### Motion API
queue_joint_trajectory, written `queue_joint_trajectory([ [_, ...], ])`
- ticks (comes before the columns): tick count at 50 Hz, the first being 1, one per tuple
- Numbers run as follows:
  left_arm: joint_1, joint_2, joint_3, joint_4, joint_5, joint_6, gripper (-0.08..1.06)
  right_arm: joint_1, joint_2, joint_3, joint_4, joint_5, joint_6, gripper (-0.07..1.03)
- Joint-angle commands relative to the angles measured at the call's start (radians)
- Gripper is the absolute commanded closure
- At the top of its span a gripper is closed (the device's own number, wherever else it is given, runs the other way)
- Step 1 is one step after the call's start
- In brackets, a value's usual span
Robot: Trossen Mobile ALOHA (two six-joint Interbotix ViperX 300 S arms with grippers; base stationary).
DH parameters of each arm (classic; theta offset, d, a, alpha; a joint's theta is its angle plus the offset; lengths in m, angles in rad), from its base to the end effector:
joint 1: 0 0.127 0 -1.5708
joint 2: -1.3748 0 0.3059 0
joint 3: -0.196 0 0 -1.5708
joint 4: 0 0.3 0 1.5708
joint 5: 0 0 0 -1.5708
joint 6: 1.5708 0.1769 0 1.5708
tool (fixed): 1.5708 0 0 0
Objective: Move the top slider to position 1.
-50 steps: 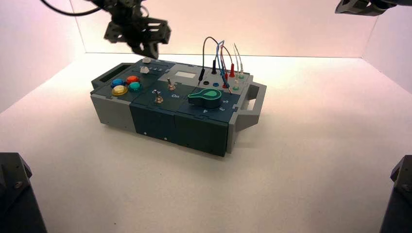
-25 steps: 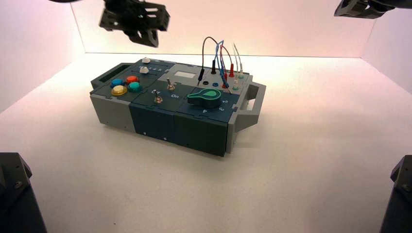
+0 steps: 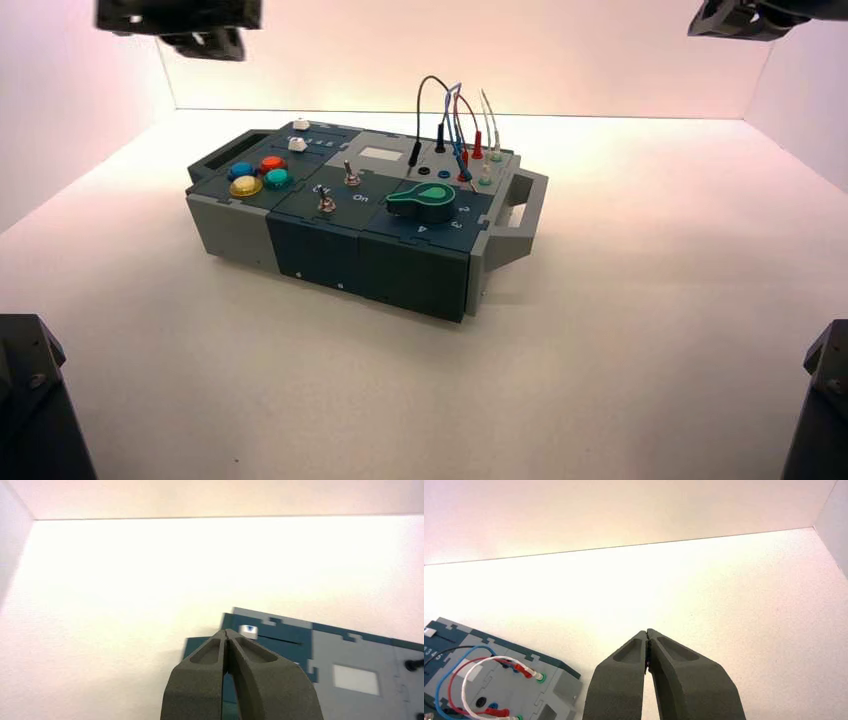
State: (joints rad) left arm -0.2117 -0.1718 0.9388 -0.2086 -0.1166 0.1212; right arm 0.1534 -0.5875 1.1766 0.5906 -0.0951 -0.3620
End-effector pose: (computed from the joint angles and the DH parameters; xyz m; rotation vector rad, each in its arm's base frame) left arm 0.3566 -0.0723 0.1172 -0.0058 0.6563 -0.1528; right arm 0.2849 0.0346 0.1568 0.1689 0.5160 0.0404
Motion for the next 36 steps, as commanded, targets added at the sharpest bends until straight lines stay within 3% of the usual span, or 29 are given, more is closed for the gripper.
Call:
queue_joint_trajectory([
  [1, 0.000, -0.028, -0.005, 0.006, -0.038, 0.009, 1.00, 0.000, 0.003, -0.025, -0.003, -0.009, -0.002, 0.99],
  [36, 0.003, 0.002, -0.009, 0.003, -0.067, 0.005, 1.00, 0.000, 0.006, -0.026, -0.002, 0.000, 0.000, 0.99],
])
